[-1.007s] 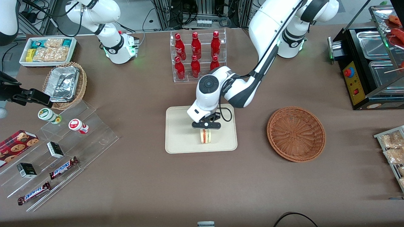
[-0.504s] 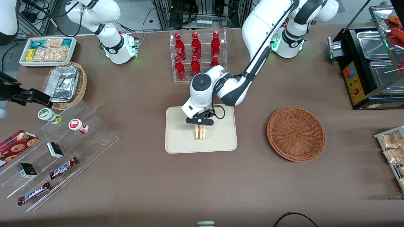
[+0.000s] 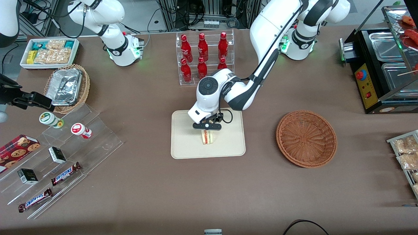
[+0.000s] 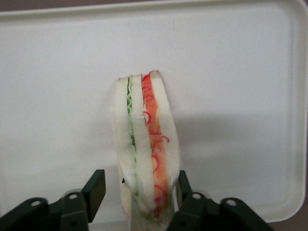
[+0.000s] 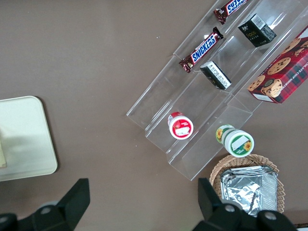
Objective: Place sandwich from basket to tray
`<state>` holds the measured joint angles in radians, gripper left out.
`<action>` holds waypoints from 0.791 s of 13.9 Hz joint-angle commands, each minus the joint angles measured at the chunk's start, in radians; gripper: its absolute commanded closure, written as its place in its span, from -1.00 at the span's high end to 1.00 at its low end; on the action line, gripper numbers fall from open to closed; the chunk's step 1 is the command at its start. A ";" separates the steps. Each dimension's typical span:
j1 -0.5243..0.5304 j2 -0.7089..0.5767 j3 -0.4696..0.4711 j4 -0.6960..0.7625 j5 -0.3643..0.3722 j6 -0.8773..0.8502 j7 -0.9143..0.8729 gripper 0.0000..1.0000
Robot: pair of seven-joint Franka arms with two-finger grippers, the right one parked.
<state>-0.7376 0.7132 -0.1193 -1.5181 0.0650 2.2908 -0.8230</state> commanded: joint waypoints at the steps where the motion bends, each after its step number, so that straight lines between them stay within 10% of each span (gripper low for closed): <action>1: -0.002 -0.092 0.013 0.007 0.007 -0.095 -0.044 0.99; 11: 0.268 -0.468 0.026 -0.007 -0.001 -0.526 -0.064 0.99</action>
<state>-0.5293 0.3038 -0.0873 -1.4868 0.0645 1.8145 -0.8842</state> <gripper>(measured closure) 0.000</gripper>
